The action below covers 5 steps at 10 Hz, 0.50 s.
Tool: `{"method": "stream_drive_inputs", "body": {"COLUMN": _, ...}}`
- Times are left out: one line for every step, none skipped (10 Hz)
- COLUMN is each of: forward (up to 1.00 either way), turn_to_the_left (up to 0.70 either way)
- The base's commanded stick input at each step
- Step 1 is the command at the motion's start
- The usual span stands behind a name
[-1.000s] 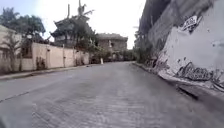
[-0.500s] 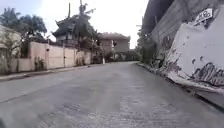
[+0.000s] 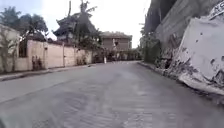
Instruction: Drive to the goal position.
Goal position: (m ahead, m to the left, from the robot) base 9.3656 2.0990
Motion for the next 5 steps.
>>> {"method": "stream_drive_inputs", "body": {"forward": 1.0, "turn_to_the_left": 0.0}}
{"method": "stream_drive_inputs", "body": {"forward": 1.0, "turn_to_the_left": 0.0}}
{"method": "stream_drive_inputs", "body": {"forward": 1.0, "turn_to_the_left": 0.0}}
{"method": "stream_drive_inputs", "body": {"forward": 1.0, "turn_to_the_left": 0.0}}
{"method": "stream_drive_inputs", "body": {"forward": 1.0, "turn_to_the_left": 0.0}}
